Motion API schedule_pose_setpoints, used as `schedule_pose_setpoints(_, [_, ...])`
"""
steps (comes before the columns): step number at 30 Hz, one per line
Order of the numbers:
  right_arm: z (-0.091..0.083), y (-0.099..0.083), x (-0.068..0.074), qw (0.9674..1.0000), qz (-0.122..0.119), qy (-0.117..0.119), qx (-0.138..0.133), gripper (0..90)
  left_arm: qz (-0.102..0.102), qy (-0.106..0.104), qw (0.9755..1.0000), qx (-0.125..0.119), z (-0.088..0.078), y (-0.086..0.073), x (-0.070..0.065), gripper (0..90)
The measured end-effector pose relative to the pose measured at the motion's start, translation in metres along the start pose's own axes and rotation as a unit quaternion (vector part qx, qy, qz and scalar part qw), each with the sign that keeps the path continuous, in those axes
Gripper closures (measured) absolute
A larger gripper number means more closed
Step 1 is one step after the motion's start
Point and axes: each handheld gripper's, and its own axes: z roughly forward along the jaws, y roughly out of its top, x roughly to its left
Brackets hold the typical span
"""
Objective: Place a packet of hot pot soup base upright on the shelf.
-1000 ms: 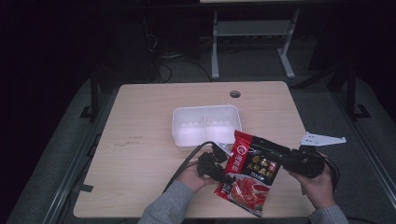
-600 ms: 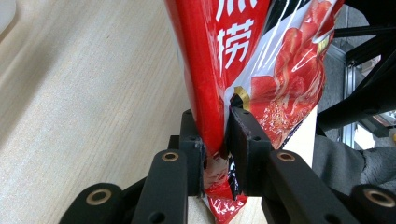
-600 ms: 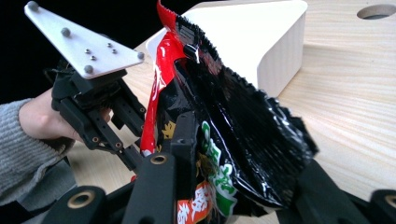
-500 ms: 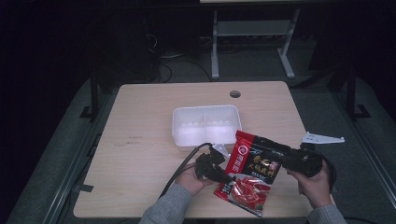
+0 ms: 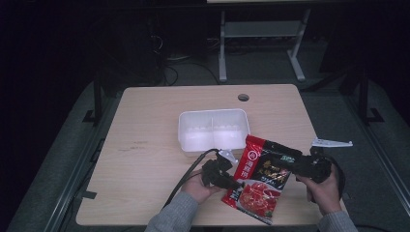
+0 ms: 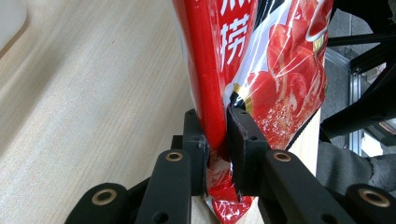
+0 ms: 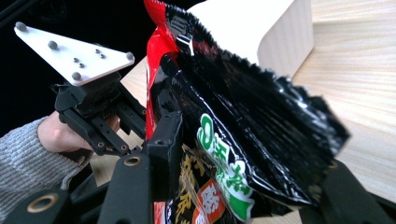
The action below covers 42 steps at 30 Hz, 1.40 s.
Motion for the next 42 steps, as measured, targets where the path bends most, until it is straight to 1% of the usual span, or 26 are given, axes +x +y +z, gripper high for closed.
schedule_pose_setpoints(2, [0.001, 0.0, 0.0, 1.0, 0.0, 0.001, 0.002, 51.7, 0.0, 0.0, 1.0, 0.0, 0.0, 0.0, 0.0, 78.1])
schedule_pose_setpoints(4, [0.003, -0.001, -0.002, 0.9999, 0.007, 0.006, 0.008, 51.4, 0.0, 0.0, 1.0, -0.001, 0.0, 0.0, 0.0, 78.0])
schedule_pose_setpoints(5, [0.004, -0.002, -0.003, 0.9998, 0.009, 0.008, 0.015, 51.0, 0.0, 0.0, 1.0, 0.0, 0.0, 0.0, 0.0, 78.0])
schedule_pose_setpoints(9, [0.007, -0.002, -0.005, 0.9993, 0.014, 0.013, 0.032, 51.2, 0.0, 0.0, 1.0, 0.0, 0.0, 0.0, 0.0, 78.0])
schedule_pose_setpoints(10, [0.009, -0.003, -0.005, 0.9991, 0.012, 0.014, 0.038, 52.4, 0.0, 0.001, 1.0, 0.001, 0.0, -0.001, 0.0, 78.0])
schedule_pose_setpoints(12, [0.01, -0.003, -0.004, 0.9991, 0.008, 0.012, 0.04, 53.7, 0.0, 0.0, 1.0, 0.001, 0.0, -0.001, 0.0, 77.9])
schedule_pose_setpoints(13, [0.011, -0.002, -0.003, 0.999, 0.006, 0.016, 0.04, 57.4, -0.001, -0.001, 1.0, 0.0, 0.0, -0.002, 0.001, 77.8])
schedule_pose_setpoints(14, [0.011, -0.002, -0.003, 0.999, 0.006, 0.016, 0.04, 57.4, -0.001, -0.001, 1.0, 0.0, 0.0, -0.002, 0.001, 77.7])
schedule_pose_setpoints(15, [0.011, -0.002, -0.003, 0.9989, 0.004, 0.02, 0.041, 61.7, -0.002, -0.001, 1.0, -0.001, 0.0, -0.002, 0.001, 77.5])
schedule_pose_setpoints(16, [0.011, -0.002, -0.003, 0.9989, 0.004, 0.02, 0.041, 61.7, -0.002, -0.001, 1.0, -0.001, 0.0, -0.002, 0.001, 77.2])
schedule_pose_setpoints(17, [0.01, -0.001, -0.003, 0.9987, 0.002, 0.025, 0.044, 65.1, -0.002, -0.001, 1.0, 0.0, 0.0, -0.002, 0.001, 76.8])
schedule_pose_setpoints(19, [0.01, -0.001, -0.002, 0.9986, 0.001, 0.026, 0.045, 66.5, -0.001, -0.001, 1.0, 0.001, 0.0, -0.003, 0.001, 75.8])
schedule_pose_setpoints(20, [0.01, 0.0, 0.0, 0.9984, -0.002, 0.031, 0.047, 71.2, -0.004, -0.003, 1.0, 0.002, 0.0, -0.003, 0.002, 75.0])
schedule_pose_setpoints(23, [0.01, 0.001, 0.002, 0.9982, -0.006, 0.036, 0.048, 73.6, -0.005, -0.003, 1.0, 0.0, -0.001, -0.004, 0.001, 73.8])
schedule_pose_setpoints(25, [0.01, 0.004, 0.007, 0.998, -0.013, 0.038, 0.049, 75.2, -0.002, 0.002, 1.0, -0.002, -0.004, -0.004, 0.001, 72.0])
schedule_pose_setpoints(27, [0.01, 0.005, 0.009, 0.998, -0.015, 0.038, 0.049, 75.5, -0.001, 0.003, 1.0, -0.001, -0.005, -0.004, 0.001, 71.5])
schedule_pose_setpoints(30, [0.009, 0.007, 0.015, 0.9977, -0.026, 0.038, 0.049, 76.1, 0.006, 0.008, 1.0, 0.0, -0.009, -0.004, 0.0, 69.5])
schedule_pose_setpoints(31, [0.009, 0.008, 0.016, 0.9977, -0.028, 0.036, 0.049, 76.3, 0.008, 0.011, 0.9999, 0.0, -0.01, -0.004, -0.001, 68.9])
schedule_pose_setpoints(32, [0.008, 0.01, 0.02, 0.9976, -0.036, 0.031, 0.049, 76.5, 0.008, 0.012, 0.9999, -0.004, -0.014, -0.005, -0.001, 67.0])
schedule_pose_setpoints(33, [0.008, 0.01, 0.02, 0.9976, -0.036, 0.031, 0.049, 76.5, 0.008, 0.012, 0.9999, -0.004, -0.014, -0.005, -0.001, 65.1])
schedule_pose_setpoints(34, [0.007, 0.01, 0.021, 0.9976, -0.04, 0.029, 0.048, 76.5, 0.009, 0.016, 0.9998, -0.005, -0.016, -0.006, -0.002, 65.1])
schedule_pose_setpoints(35, [0.004, 0.012, 0.024, 0.9976, -0.046, 0.024, 0.045, 76.7, 0.009, 0.017, 0.9998, -0.007, -0.02, -0.007, -0.002, 63.0])
schedule_pose_setpoints(36, [0.004, 0.012, 0.024, 0.9976, -0.046, 0.024, 0.045, 76.7, 0.009, 0.017, 0.9998, -0.007, -0.02, -0.007, -0.002, 62.6])
schedule_pose_setpoints(39, [-0.001, 0.015, 0.027, 0.9977, -0.052, 0.013, 0.041, 76.8, 0.014, 0.028, 0.9995, -0.004, -0.025, -0.011, -0.003, 60.6])
schedule_pose_setpoints(42, [-0.002, 0.016, 0.028, 0.9976, -0.055, 0.01, 0.041, 76.9, 0.016, 0.035, 0.9992, -0.003, -0.029, -0.015, -0.004, 60.0])
